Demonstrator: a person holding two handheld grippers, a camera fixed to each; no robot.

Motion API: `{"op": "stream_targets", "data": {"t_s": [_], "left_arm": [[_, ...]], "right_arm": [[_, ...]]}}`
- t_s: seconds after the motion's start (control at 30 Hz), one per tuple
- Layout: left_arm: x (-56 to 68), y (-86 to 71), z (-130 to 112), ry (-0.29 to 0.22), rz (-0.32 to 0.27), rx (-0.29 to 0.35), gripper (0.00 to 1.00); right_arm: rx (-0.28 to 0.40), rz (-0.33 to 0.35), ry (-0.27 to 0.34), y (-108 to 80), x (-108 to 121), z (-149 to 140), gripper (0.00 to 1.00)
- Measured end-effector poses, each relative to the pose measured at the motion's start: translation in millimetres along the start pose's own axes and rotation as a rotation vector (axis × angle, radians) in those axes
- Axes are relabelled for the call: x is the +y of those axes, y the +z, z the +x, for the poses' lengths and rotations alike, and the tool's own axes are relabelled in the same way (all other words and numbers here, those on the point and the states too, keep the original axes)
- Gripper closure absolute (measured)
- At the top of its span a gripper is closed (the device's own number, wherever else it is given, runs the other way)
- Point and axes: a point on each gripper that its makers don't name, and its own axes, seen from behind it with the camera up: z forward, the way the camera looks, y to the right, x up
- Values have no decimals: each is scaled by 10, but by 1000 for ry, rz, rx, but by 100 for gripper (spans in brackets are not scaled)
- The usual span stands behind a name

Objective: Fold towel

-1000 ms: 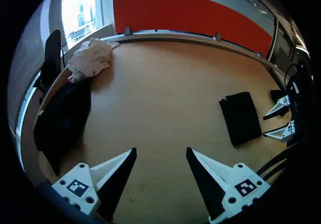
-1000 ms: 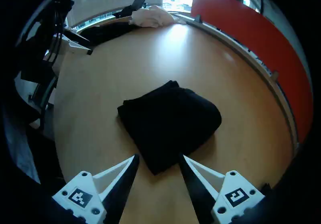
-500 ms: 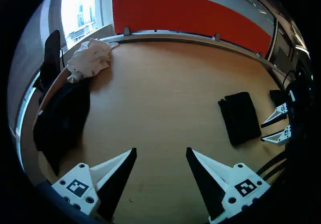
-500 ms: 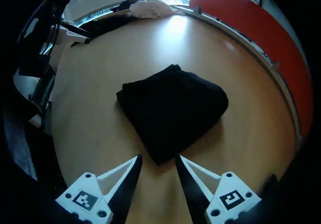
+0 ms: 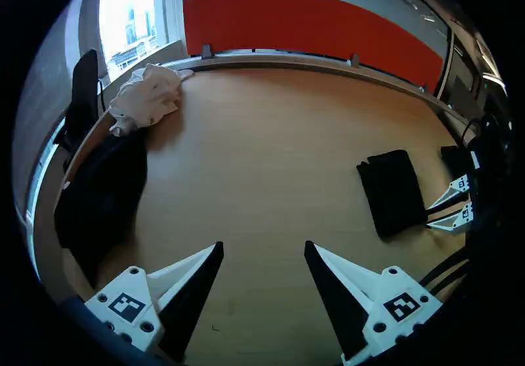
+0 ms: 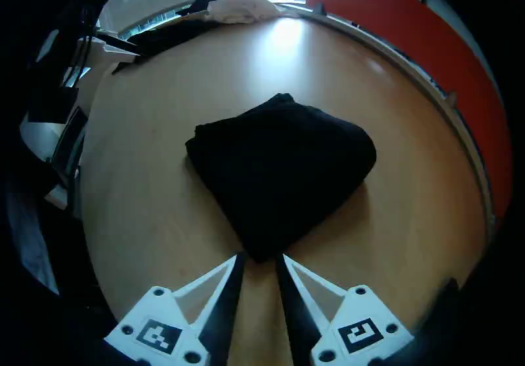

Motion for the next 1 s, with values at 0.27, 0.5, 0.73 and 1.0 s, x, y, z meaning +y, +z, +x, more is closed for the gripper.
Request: {"op": "stream_targets", "data": {"t_s": [0.27,0.5,0.73,1.0], "left_arm": [[-6,0,-3,1,1,0,9],[-4,3,-25,0,0,-3,9],[8,1,-37,2,-1,-3,9],[12,6,-49,4,-4,-4,9]], "right_arm": [[-2,-1,21,4,3,-18,77],[2,-4,30,2,0,-22,85],[9,-12,44,-2,26,-8,96],[44,-31,30,-129,83,139,96]]}}
